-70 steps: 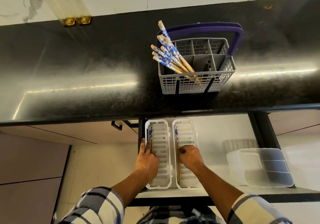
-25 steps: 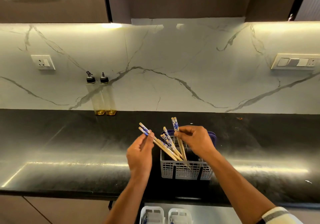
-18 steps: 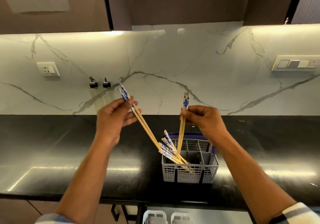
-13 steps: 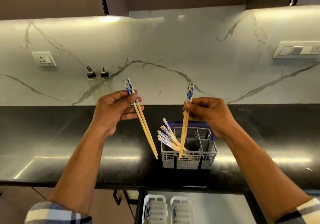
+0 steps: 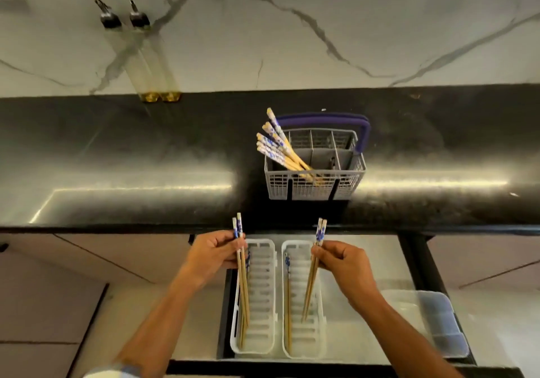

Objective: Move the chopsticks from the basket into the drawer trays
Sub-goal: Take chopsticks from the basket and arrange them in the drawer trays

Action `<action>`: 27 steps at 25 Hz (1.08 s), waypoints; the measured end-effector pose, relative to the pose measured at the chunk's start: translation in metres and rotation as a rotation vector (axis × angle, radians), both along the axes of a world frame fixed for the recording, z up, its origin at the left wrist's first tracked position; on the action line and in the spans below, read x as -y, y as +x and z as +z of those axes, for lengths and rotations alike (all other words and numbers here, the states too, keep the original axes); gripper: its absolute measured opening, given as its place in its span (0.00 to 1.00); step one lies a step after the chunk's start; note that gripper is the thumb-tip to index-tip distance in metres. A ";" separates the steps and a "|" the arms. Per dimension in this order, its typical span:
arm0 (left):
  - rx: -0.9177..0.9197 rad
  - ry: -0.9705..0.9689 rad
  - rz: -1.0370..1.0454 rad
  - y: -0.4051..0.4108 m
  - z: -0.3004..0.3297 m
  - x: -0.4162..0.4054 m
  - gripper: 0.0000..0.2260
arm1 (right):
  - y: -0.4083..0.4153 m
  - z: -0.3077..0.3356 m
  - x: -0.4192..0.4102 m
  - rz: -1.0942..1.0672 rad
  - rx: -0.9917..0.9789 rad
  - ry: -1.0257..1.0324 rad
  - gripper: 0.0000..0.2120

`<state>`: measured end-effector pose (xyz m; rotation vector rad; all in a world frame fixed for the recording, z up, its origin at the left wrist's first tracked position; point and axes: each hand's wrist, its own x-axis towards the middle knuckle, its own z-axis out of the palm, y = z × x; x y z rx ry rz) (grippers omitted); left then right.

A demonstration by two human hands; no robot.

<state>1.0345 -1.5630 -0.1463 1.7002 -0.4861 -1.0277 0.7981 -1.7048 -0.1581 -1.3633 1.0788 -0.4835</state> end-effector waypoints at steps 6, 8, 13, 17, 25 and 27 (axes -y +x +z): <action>-0.009 0.089 0.006 -0.022 -0.071 0.002 0.04 | 0.016 -0.070 -0.017 0.025 -0.186 0.086 0.05; -0.053 0.153 -0.040 -0.025 -0.084 0.004 0.03 | 0.025 -0.084 -0.021 0.050 -0.263 0.086 0.06; -0.097 0.271 -0.098 -0.019 -0.112 0.012 0.07 | 0.034 -0.113 -0.024 0.026 -0.407 0.066 0.07; -0.038 0.313 -0.135 -0.009 -0.124 0.027 0.09 | 0.044 -0.119 -0.017 -0.008 -0.473 0.061 0.06; 0.024 0.425 -0.236 0.000 -0.140 0.044 0.06 | 0.056 -0.130 -0.013 -0.015 -0.542 0.095 0.05; 0.021 0.433 -0.246 0.002 -0.140 0.046 0.07 | 0.058 -0.131 -0.012 -0.017 -0.546 0.097 0.05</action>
